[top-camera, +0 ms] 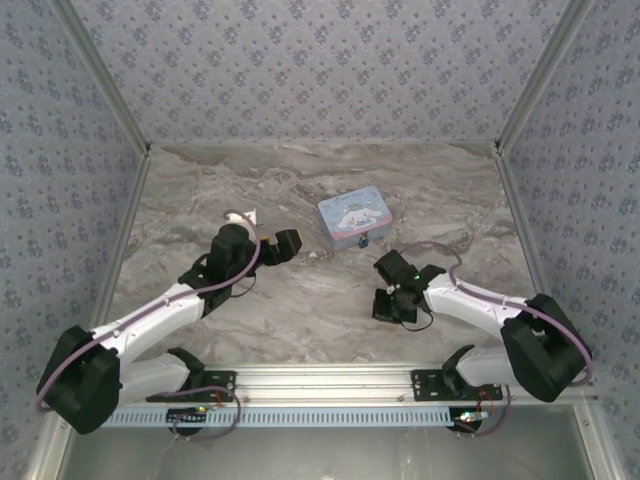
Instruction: Unlock a padlock with a key
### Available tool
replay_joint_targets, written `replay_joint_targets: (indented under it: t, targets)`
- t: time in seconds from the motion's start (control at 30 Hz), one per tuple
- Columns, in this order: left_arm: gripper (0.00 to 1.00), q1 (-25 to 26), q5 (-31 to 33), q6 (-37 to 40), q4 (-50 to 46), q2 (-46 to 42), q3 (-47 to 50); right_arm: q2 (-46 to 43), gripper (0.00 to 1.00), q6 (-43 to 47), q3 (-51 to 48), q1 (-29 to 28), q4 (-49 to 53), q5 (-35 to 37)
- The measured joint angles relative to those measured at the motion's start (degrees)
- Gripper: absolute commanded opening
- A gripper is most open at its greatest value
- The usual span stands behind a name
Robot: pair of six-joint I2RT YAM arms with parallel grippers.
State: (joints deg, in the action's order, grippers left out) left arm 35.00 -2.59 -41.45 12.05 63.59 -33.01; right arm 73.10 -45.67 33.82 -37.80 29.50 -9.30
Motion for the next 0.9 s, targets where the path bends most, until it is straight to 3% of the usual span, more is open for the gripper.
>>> replay_joint_targets:
  t: [0.33,0.7,0.9]
  targets:
    - [0.89,0.0,-4.3,-0.9,-0.4,-1.2,-1.2,-12.2,0.0,-5.0,-3.2,0.3,-16.8,0.0]
    - [0.64,0.9,-15.3,-6.4,4.0,4.4,-7.2,-13.4,0.0,-9.4,-4.2,0.4,-39.3,4.2]
    - [0.58,3.7,-18.7,-7.3,5.9,8.7,-10.6,-12.4,0.0,-9.4,-3.7,0.2,-43.5,5.0]
